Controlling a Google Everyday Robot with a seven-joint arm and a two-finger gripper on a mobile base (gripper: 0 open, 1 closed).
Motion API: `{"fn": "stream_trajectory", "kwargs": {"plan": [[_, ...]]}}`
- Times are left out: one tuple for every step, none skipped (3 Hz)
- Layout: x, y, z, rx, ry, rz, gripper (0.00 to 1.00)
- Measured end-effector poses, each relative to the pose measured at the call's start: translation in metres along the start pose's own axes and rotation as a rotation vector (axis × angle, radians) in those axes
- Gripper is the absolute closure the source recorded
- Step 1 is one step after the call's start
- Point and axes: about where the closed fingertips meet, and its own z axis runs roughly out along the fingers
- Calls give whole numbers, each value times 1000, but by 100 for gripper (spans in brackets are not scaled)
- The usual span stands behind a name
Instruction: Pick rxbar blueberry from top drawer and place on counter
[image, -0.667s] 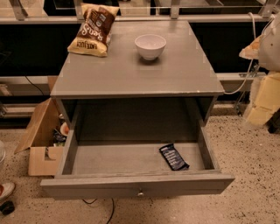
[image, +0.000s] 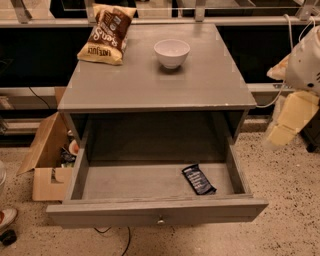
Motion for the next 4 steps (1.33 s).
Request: {"fn": "stream_trajectory", "kwargs": {"plan": [[-6, -1, 60, -52, -87, 95, 0], [-13, -2, 102, -21, -141, 128, 0], [-13, -2, 102, -23, -140, 127, 0], [-6, 8, 140, -53, -143, 117, 0]]}}
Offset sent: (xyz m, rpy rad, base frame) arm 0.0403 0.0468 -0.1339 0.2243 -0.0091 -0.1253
